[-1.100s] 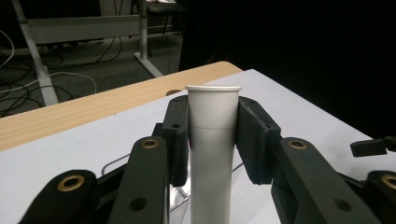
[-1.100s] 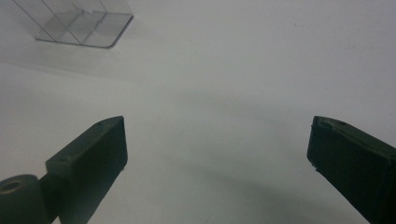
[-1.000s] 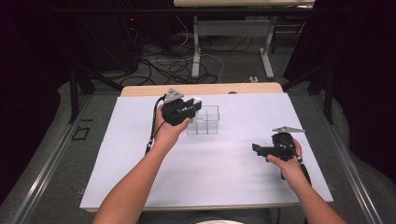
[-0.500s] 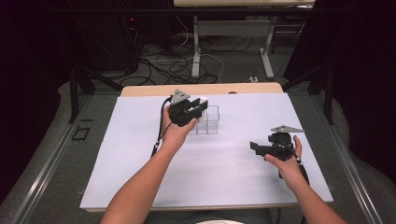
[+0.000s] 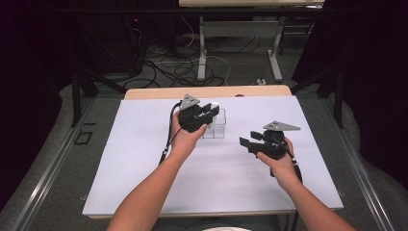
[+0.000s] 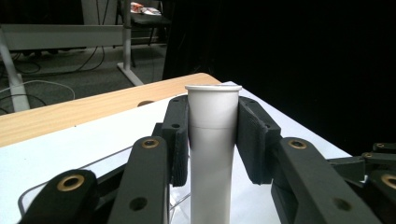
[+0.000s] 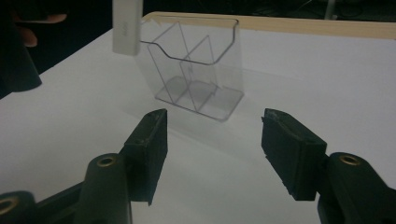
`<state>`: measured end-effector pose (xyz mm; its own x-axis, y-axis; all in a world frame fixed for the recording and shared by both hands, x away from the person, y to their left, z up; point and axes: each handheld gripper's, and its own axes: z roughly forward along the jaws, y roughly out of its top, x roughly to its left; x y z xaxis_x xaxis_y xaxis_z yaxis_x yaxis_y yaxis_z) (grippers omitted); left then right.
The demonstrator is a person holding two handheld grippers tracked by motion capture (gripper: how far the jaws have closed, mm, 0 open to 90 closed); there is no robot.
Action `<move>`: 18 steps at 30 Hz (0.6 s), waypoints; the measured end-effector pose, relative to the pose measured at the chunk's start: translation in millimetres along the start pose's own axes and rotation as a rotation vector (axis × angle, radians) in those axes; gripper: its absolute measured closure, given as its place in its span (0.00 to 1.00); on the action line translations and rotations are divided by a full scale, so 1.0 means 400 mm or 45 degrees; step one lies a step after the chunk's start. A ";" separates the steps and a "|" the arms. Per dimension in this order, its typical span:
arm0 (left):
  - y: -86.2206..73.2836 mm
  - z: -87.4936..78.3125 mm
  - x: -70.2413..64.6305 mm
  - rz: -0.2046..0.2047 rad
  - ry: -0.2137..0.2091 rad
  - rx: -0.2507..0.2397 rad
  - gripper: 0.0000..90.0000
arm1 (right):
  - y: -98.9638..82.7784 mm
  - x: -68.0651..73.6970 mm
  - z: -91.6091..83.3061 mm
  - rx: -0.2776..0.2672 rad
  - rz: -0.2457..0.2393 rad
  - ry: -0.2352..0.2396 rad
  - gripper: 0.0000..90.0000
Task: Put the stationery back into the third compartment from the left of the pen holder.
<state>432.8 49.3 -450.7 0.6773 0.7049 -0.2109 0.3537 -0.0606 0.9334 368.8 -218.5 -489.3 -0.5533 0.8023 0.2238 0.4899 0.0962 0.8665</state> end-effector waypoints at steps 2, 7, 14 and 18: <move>0.000 0.000 -0.002 0.006 -0.005 0.002 0.74 | 0.011 0.019 0.015 -0.018 -0.009 0.024 0.46; 0.000 -0.004 -0.005 -0.004 -0.010 -0.002 0.74 | 0.033 0.058 0.051 -0.022 -0.014 0.049 0.45; -0.002 -0.008 -0.001 -0.014 -0.014 -0.002 0.74 | 0.058 0.090 0.098 -0.060 0.103 0.133 0.61; -0.006 -0.009 0.000 -0.021 -0.012 -0.004 0.74 | 0.068 0.101 0.115 -0.103 0.155 0.167 0.63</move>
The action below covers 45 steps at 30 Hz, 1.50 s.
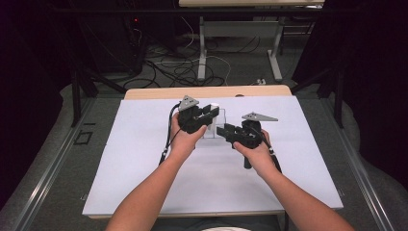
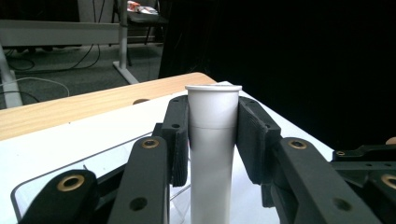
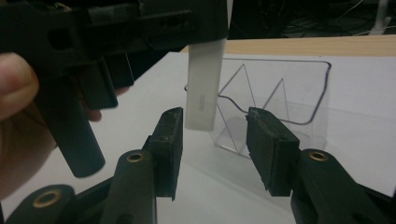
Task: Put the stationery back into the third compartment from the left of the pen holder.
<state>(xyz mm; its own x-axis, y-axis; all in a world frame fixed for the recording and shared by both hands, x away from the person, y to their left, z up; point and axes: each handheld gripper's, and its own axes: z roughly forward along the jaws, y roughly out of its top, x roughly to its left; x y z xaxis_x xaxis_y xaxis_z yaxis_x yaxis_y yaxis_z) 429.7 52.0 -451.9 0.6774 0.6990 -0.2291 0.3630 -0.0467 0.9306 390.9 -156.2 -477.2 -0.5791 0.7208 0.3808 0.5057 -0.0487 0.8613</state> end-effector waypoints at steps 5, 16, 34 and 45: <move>-0.002 -0.002 0.002 0.006 0.001 0.004 0.74 | 0.006 0.002 0.018 -0.006 0.045 -0.006 0.66; -0.003 -0.002 -0.002 0.005 -0.002 0.007 0.74 | 0.016 0.009 0.048 -0.004 0.112 0.012 0.65; -0.011 0.005 -0.010 0.016 -0.007 0.041 0.74 | 0.027 0.022 0.072 0.014 0.126 -0.058 0.78; -0.009 0.000 -0.005 -0.014 -0.003 0.068 0.73 | 0.026 0.026 0.079 0.027 0.079 -0.080 0.78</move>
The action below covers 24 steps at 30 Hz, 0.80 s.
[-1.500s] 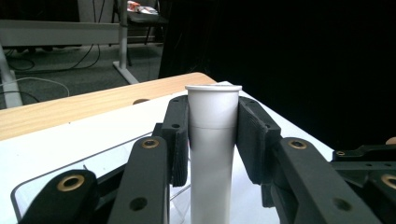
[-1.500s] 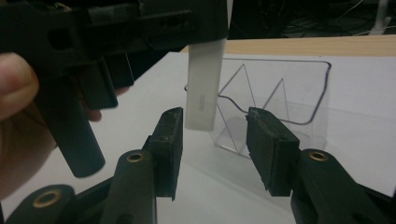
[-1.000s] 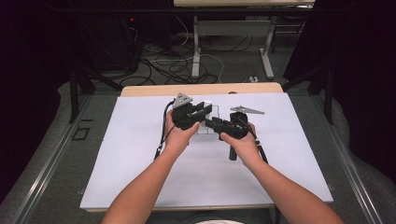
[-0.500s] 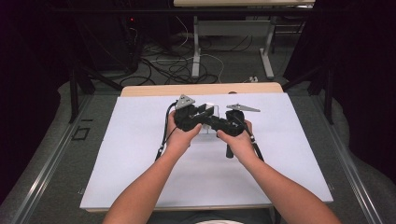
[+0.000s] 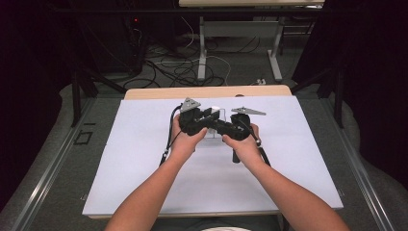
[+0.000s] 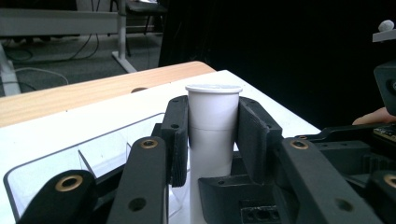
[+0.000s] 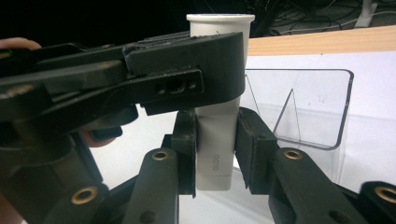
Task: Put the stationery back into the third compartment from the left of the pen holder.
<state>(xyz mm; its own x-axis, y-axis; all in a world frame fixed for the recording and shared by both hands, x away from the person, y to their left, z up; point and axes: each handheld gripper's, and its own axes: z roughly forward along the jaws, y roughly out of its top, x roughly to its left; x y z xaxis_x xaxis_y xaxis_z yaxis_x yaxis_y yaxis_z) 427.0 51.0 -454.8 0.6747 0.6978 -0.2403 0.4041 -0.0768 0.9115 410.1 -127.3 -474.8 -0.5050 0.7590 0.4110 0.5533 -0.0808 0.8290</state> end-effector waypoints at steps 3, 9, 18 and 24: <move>0.000 -0.002 0.000 -0.017 -0.001 0.011 0.69 | -0.001 0.002 0.004 -0.002 -0.030 -0.010 0.79; 0.004 -0.009 0.005 -0.017 0.011 0.019 0.58 | 0.000 -0.006 0.011 -0.020 -0.089 -0.035 0.79; 0.010 -0.032 0.023 -0.069 0.007 0.008 0.52 | 0.014 -0.028 0.014 -0.063 -0.163 -0.084 0.78; 0.011 -0.054 0.038 -0.061 0.032 -0.012 0.46 | 0.028 -0.039 0.008 -0.127 -0.223 -0.105 0.78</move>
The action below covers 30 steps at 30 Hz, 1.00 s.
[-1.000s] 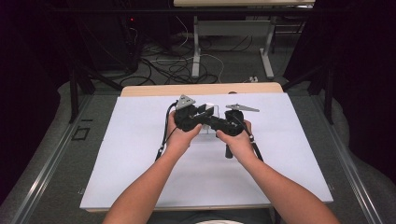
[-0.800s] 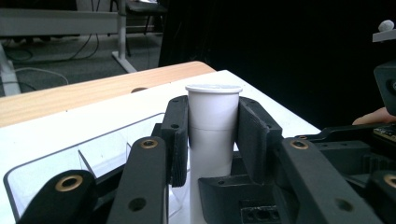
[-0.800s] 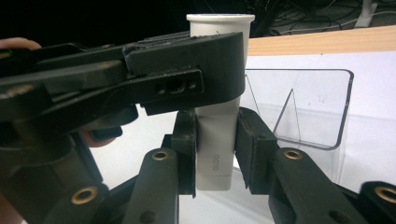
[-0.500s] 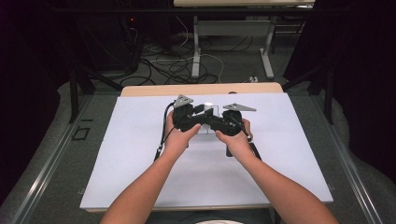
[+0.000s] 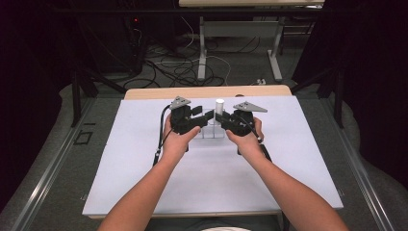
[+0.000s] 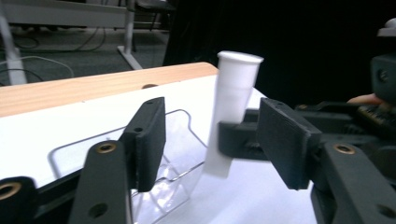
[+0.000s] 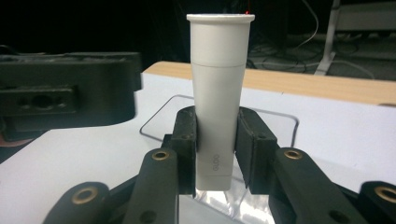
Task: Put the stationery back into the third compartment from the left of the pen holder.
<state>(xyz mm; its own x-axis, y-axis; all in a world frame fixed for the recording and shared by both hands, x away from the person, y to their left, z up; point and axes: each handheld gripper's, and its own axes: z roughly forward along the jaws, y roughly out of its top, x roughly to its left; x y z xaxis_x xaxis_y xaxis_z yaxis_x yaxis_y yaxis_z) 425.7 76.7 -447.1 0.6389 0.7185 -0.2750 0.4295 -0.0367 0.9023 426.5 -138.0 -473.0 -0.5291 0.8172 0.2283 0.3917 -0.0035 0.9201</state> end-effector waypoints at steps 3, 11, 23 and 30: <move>0.000 -0.012 0.009 0.008 0.010 -0.002 0.42 | 0.006 -0.005 -0.002 -0.024 -0.035 -0.020 0.78; -0.007 -0.043 0.017 0.086 0.125 0.032 0.32 | 0.006 -0.023 0.014 -0.046 -0.090 -0.047 0.78; -0.046 -0.088 0.044 0.111 0.240 0.065 0.22 | -0.017 -0.020 0.061 -0.020 -0.153 -0.088 0.78; -0.075 -0.108 0.065 0.092 0.289 0.081 0.13 | -0.025 -0.025 0.075 0.011 -0.157 -0.111 0.78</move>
<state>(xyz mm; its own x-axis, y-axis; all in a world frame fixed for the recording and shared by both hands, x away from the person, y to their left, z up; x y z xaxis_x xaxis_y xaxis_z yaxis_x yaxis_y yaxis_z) 402.0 126.6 -467.2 0.5129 0.8497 -0.1220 0.4316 -0.1324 0.8923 450.6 -128.9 -494.3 -0.5065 0.8581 0.0846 0.3343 0.1049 0.9366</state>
